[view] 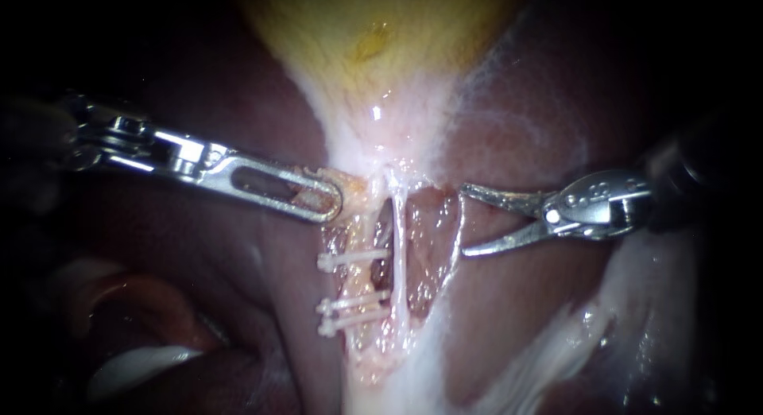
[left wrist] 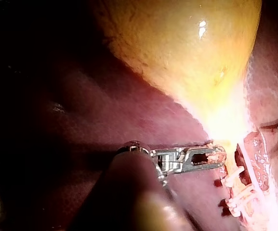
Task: Go to the cutting position left tube
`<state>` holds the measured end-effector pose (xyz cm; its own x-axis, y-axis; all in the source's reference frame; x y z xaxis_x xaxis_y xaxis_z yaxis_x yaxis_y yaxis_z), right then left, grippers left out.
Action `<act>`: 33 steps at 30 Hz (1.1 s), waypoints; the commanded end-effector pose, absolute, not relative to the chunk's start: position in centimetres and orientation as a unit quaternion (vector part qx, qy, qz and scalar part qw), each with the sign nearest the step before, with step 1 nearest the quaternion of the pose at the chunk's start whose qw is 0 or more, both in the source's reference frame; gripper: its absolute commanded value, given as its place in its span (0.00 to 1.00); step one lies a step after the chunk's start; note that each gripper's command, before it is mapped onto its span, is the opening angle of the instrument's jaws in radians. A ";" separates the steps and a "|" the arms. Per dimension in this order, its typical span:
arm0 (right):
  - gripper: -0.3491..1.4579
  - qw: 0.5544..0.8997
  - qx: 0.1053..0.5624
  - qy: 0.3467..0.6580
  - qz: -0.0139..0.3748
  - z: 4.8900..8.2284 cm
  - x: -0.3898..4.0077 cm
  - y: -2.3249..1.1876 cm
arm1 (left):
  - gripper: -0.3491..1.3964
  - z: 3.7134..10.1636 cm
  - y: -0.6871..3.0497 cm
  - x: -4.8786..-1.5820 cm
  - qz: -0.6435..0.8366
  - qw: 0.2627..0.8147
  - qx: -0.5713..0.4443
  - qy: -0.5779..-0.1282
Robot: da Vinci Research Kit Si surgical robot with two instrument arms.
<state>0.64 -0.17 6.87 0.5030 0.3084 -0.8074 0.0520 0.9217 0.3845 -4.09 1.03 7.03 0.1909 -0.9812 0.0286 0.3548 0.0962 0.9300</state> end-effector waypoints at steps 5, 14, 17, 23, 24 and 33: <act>0.99 0.847 0.184 0.493 0.074 6.86 0.63 -0.18 | 0.00 7.00 1.03 -4.03 -0.518 0.643 0.428 -0.367; 0.99 0.847 0.186 0.493 0.074 6.86 0.63 -0.18 | 0.00 6.57 1.12 -3.80 -0.521 0.638 0.433 -0.365; 0.99 0.846 0.186 0.494 0.074 6.86 0.63 -0.18 | 0.00 6.43 1.14 -3.71 -0.523 0.634 0.434 -0.369; 0.99 0.846 0.187 0.494 0.073 6.85 0.63 -0.18 | 0.00 6.28 1.14 -3.63 -0.525 0.629 0.434 -0.374; 0.99 0.846 0.187 0.494 0.073 6.85 0.63 -0.18 | 0.00 6.27 1.14 -3.63 -0.526 0.629 0.434 -0.374; 0.99 0.843 0.200 0.495 0.075 6.85 0.71 -0.24 | 0.00 6.27 1.14 -3.63 -0.526 0.629 0.434 -0.374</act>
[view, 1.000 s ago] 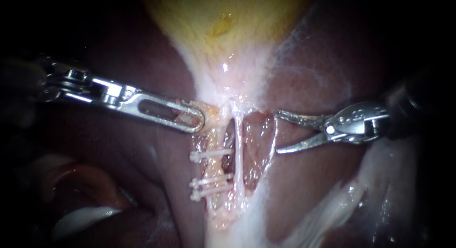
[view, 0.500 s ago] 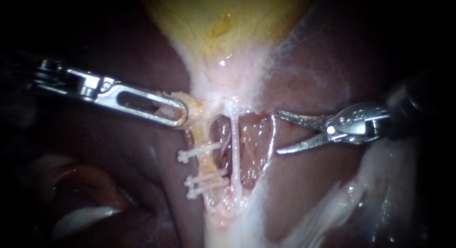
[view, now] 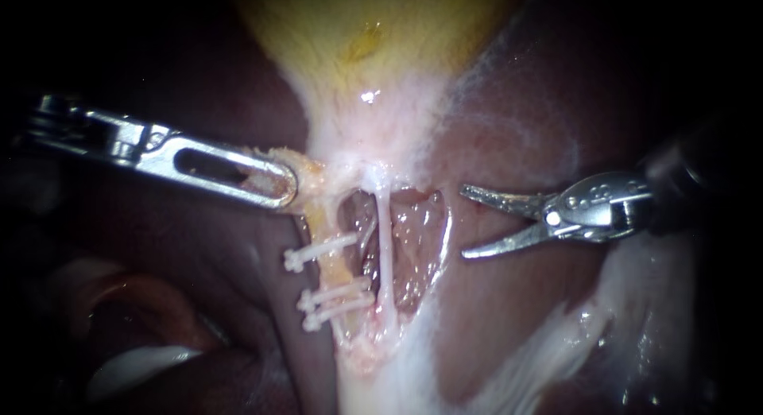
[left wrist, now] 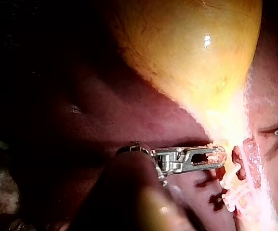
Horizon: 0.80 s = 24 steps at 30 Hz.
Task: Go to the cutting position left tube
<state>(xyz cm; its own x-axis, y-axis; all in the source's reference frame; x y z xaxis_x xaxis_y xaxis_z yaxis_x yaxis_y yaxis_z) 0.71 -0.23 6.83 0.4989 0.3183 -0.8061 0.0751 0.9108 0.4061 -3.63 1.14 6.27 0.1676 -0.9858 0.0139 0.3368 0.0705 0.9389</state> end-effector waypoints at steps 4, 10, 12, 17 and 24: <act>0.99 0.839 0.215 0.494 0.078 6.89 0.85 -0.35 | 0.00 6.27 1.14 -3.64 -0.526 0.629 0.434 -0.374; 0.99 0.832 0.242 0.490 0.092 7.01 1.05 -0.52 | 0.00 6.26 1.13 -3.64 -0.526 0.629 0.434 -0.374; 0.99 0.829 0.255 0.488 0.098 7.05 1.11 -0.57 | 0.00 6.26 1.13 -3.65 -0.526 0.629 0.433 -0.374; 0.99 0.818 0.286 0.487 0.111 7.11 1.24 -0.66 | 0.00 6.24 1.12 -3.66 -0.527 0.628 0.433 -0.374; 0.99 0.806 0.307 0.494 0.112 7.12 1.39 -0.66 | 0.00 6.22 1.11 -3.67 -0.527 0.628 0.433 -0.374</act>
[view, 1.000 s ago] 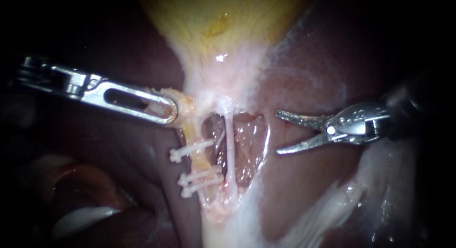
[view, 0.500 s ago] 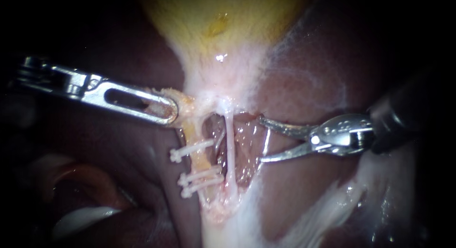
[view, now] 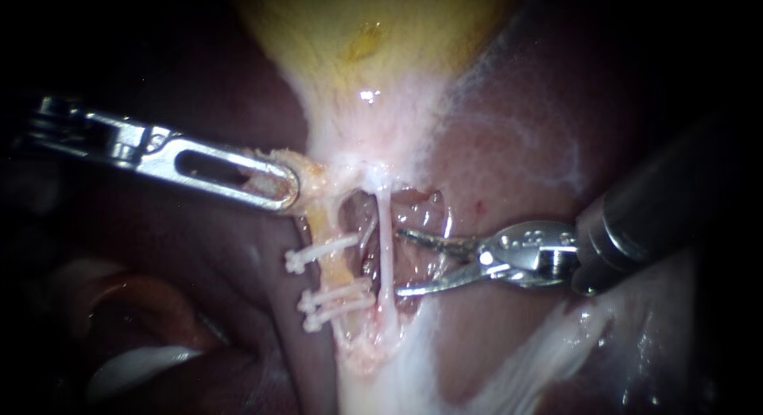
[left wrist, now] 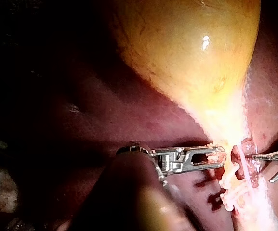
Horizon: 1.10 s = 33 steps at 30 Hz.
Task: Go to the cutting position left tube
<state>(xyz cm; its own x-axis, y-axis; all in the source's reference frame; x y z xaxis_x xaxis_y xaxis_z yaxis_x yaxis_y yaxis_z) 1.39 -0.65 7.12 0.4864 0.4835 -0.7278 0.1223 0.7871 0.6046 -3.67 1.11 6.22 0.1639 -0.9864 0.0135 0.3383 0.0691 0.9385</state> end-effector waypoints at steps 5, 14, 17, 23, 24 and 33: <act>0.99 0.804 0.310 0.494 0.114 7.15 1.48 -0.67 | 0.00 6.20 1.10 -3.68 -0.528 0.628 0.432 -0.374; 0.99 0.802 0.324 0.490 0.110 7.29 1.65 -0.80 | 0.00 6.18 1.09 -3.69 -0.528 0.628 0.432 -0.374; 0.99 0.801 0.330 0.488 0.109 7.34 1.70 -0.84 | 0.00 6.17 1.09 -3.69 -0.528 0.628 0.432 -0.374; 0.99 0.799 0.337 0.486 0.109 7.38 1.79 -0.87 | 0.00 6.16 1.09 -3.69 -0.530 0.626 0.433 -0.373; 0.99 0.798 0.337 0.487 0.109 7.38 1.80 -0.87 | 0.00 6.16 1.08 -3.69 -0.530 0.626 0.433 -0.373; 0.99 0.792 0.351 0.488 0.108 7.41 1.93 -0.88 | 0.00 6.16 1.08 -3.70 -0.530 0.626 0.433 -0.373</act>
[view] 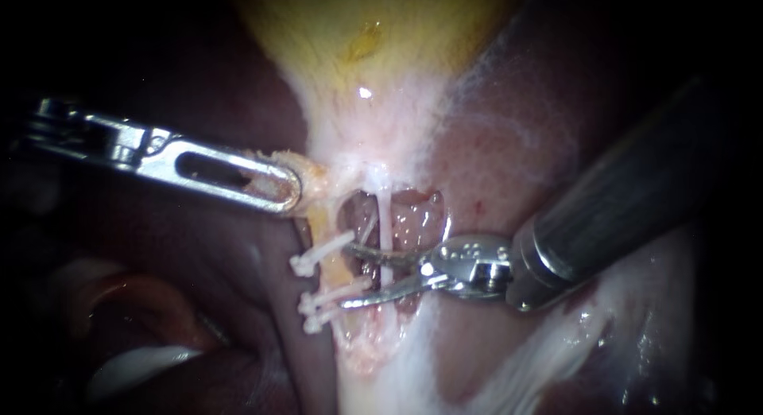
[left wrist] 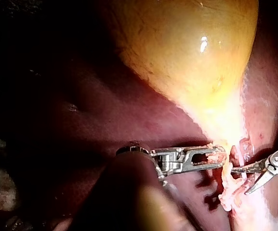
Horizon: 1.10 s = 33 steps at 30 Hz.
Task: Go to the cutting position left tube
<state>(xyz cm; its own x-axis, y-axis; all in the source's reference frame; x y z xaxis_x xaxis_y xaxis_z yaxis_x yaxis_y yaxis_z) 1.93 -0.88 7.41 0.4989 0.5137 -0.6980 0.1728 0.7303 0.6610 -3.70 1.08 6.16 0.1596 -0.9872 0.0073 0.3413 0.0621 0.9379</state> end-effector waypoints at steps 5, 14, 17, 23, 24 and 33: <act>0.99 0.791 0.355 0.486 0.108 7.46 1.98 -0.92 | 0.00 6.16 1.08 -3.70 -0.530 0.626 0.433 -0.373; 0.98 0.791 0.358 0.484 0.106 7.54 2.03 -0.96 | 0.00 6.13 1.08 -3.71 -0.531 0.626 0.433 -0.373; 0.98 0.791 0.358 0.484 0.106 7.56 2.06 -0.94 | 0.00 6.12 1.08 -3.71 -0.531 0.626 0.433 -0.373; 0.98 0.784 0.366 0.490 0.105 7.57 2.15 -0.93 | 0.00 6.12 1.08 -3.72 -0.529 0.627 0.432 -0.374; 0.98 0.780 0.369 0.494 0.105 7.56 2.17 -0.93 | 0.00 6.12 1.08 -3.72 -0.529 0.627 0.432 -0.374; 0.98 0.759 0.397 0.505 0.106 7.54 2.40 -0.92 | 0.00 6.12 1.09 -3.75 -0.530 0.627 0.432 -0.374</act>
